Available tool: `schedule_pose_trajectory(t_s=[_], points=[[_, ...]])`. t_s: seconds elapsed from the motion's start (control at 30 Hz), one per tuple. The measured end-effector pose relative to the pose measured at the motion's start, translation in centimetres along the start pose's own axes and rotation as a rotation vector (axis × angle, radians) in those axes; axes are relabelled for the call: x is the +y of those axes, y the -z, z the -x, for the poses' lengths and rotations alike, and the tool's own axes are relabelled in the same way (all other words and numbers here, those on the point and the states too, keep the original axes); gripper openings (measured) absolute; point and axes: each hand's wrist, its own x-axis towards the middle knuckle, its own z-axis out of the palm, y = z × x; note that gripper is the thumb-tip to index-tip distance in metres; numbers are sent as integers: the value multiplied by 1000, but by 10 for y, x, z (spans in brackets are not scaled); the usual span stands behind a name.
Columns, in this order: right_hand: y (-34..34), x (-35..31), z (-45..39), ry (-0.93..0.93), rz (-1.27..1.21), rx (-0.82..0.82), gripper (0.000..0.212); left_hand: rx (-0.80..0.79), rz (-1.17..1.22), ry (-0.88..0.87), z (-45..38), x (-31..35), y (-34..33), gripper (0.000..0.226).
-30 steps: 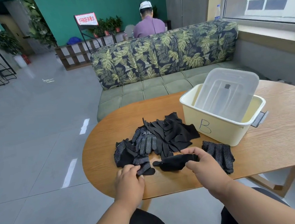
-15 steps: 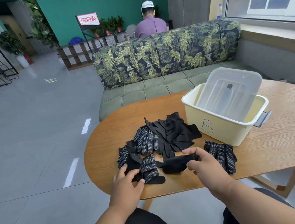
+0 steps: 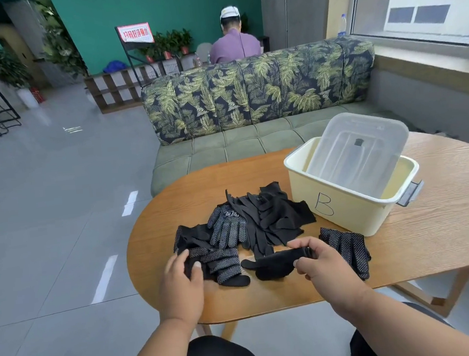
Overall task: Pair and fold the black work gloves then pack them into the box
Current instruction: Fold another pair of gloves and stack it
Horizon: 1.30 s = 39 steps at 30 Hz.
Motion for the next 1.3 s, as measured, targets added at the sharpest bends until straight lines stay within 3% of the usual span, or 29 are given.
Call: schedule_pose_trajectory(t_s=[0.13, 0.23, 0.4, 0.5, 0.67, 0.73, 0.87, 1.0, 1.1, 1.23, 1.3], points=[[-2, -1, -2, 19, -32, 8, 35, 124, 254, 148, 9, 15, 26, 17], [-6, -6, -2, 19, -116, -10, 32, 171, 441, 207, 7, 19, 39, 18], [-6, -18, 4, 87, -76, -98, 21, -38, 1073, 273, -3, 29, 57, 35], [-6, -26, 8, 159, 14, -175, 26, -179, 1202, 297, -8, 32, 66, 34], [-2, -36, 13, 245, 268, -212, 41, -279, 1249, 294, -4, 34, 67, 38], [-1, -38, 14, 291, 340, -171, 37, -299, 1257, 281, 0, 38, 67, 38], [1, -41, 14, 346, 356, -44, 10, -317, 1233, 237, 2, 45, 71, 41], [2, -49, 19, 434, 383, -40, 14, -340, 1138, 188, 8, 56, 75, 35], [1, -63, 27, 535, 396, -83, 16, -373, 1046, 127, 17, 70, 75, 30], [-4, -79, 39, 462, 275, -261, 8, -450, 931, 74, 27, 87, 70, 29], [-7, -82, 44, 478, 274, -270, 6, -517, 886, 68, 35, 95, 65, 25]])
